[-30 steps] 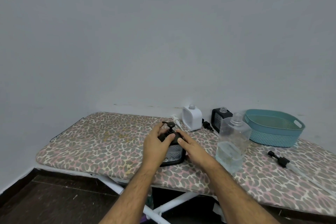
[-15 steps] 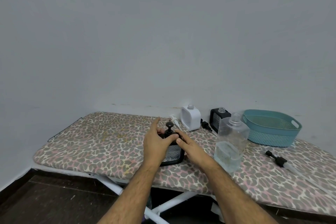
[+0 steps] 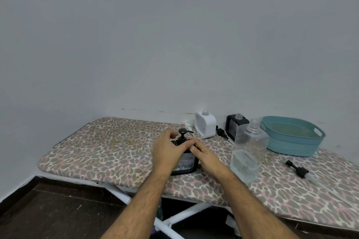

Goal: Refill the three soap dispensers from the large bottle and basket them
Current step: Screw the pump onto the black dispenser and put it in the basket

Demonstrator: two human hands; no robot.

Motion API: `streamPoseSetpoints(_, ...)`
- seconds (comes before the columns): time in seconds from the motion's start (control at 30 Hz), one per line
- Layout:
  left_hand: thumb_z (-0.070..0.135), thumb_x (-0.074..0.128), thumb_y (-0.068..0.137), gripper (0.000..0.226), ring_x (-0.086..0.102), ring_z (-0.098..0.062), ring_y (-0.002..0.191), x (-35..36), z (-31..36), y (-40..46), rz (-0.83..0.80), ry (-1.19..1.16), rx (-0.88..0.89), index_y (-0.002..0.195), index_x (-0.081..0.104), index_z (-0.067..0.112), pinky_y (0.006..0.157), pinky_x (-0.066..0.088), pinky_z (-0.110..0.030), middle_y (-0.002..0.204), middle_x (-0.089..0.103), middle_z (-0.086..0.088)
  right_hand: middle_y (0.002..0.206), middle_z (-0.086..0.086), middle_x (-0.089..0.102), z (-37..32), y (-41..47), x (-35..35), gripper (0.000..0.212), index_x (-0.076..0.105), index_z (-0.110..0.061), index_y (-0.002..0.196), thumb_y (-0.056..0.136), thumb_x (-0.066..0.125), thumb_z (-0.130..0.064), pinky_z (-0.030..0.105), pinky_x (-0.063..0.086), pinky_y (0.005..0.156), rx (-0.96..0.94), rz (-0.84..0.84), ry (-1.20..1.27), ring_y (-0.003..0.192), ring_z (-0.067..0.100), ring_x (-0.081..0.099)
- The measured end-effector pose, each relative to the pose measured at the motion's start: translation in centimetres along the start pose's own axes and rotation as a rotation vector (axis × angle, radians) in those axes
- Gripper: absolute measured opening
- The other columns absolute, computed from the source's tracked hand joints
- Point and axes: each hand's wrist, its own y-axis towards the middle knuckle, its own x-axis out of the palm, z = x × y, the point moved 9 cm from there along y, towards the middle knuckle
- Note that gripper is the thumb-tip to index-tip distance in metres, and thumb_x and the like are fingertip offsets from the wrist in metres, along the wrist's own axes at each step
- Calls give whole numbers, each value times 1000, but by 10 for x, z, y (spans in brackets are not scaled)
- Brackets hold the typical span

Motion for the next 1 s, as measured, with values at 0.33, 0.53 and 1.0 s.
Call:
streamPoseSetpoints(0.33, 55, 74, 75, 37, 63, -8, 92, 8, -7, 13, -130, -12, 74, 99, 74, 26, 89, 52, -43, 95, 69, 13, 146, -9, 48, 3, 3, -2, 48, 38, -26, 150, 104, 48, -29, 11, 47, 84, 7, 11, 12, 117, -5, 53)
streamPoseSetpoints(0.53, 13, 51, 98, 20, 61, -19, 100, 19, 12, 3, -513, -188, 55, 111, 65, 7, 88, 46, -30, 107, 64, -6, 139, -7, 52, 3, 1, 0, 47, 37, -25, 151, 105, 46, -26, 9, 49, 77, 22, 15, 18, 110, -7, 57)
streamPoseSetpoints(1.0, 76, 65, 65, 45, 60, -2, 76, -3, -1, 9, 41, 165, 44, 81, 66, 34, 104, 39, -50, 73, 64, 20, 149, -8, 41, 2, 1, 1, 50, 33, -26, 153, 105, 45, -30, -2, 41, 72, 9, 6, -7, 105, -17, 47)
